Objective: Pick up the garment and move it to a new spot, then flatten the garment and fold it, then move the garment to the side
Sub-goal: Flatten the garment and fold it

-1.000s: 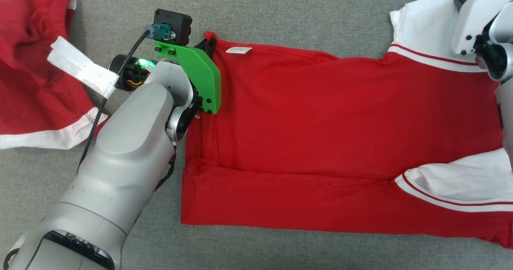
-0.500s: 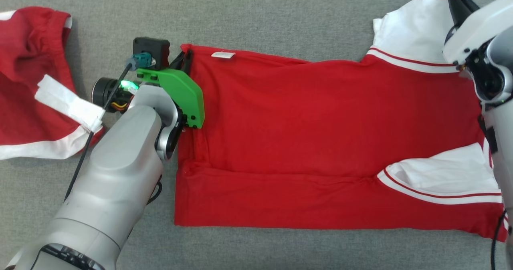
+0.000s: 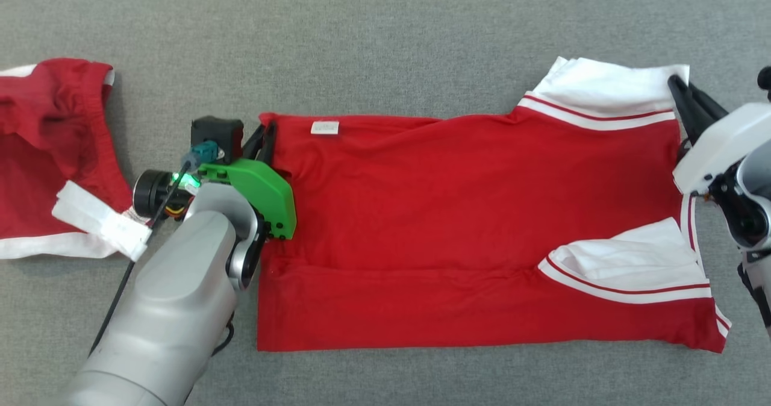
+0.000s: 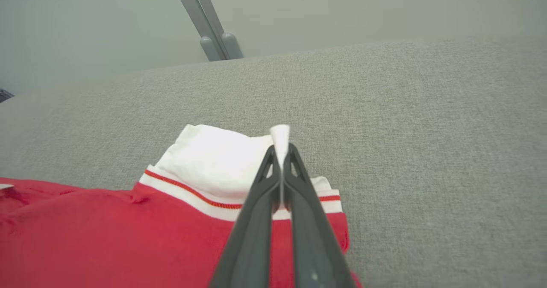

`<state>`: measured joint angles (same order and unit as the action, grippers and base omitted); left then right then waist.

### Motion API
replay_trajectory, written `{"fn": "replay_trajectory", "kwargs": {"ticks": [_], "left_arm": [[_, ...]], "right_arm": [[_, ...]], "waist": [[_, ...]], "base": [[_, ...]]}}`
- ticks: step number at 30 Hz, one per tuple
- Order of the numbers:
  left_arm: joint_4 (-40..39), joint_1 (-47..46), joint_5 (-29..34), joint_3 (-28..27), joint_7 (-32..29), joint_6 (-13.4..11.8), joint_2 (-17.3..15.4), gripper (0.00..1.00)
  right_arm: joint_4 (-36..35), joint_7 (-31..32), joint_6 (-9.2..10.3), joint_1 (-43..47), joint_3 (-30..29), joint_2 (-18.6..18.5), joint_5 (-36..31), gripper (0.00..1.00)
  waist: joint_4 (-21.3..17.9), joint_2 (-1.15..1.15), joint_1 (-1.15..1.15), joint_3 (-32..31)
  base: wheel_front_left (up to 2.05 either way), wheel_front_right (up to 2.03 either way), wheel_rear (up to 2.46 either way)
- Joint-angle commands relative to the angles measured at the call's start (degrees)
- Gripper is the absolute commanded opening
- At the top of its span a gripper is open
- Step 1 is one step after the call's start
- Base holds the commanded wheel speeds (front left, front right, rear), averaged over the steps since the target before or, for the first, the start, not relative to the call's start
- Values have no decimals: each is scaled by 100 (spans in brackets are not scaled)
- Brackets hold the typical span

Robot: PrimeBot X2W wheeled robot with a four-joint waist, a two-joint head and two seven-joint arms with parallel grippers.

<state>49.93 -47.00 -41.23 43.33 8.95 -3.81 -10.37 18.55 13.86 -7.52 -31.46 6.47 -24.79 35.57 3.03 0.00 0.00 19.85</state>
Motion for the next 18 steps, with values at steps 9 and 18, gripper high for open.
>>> {"fn": "replay_trajectory", "kwargs": {"ticks": [9, 18], "left_arm": [[-147, 584, -87, 7, 328, 33, -127, 0], [-330, 1148, -119, -43, 536, 73, -249, 0]], "right_arm": [[-768, 147, 7, 1044, -35, -169, 185, 0], [-1441, 667, 7, 2143, 26, -313, 594, 0]], "waist": [[-56, 0, 0, -429], [-78, 0, 0, -763]], "base": [[0, 0, 0], [0, 0, 0]]}}
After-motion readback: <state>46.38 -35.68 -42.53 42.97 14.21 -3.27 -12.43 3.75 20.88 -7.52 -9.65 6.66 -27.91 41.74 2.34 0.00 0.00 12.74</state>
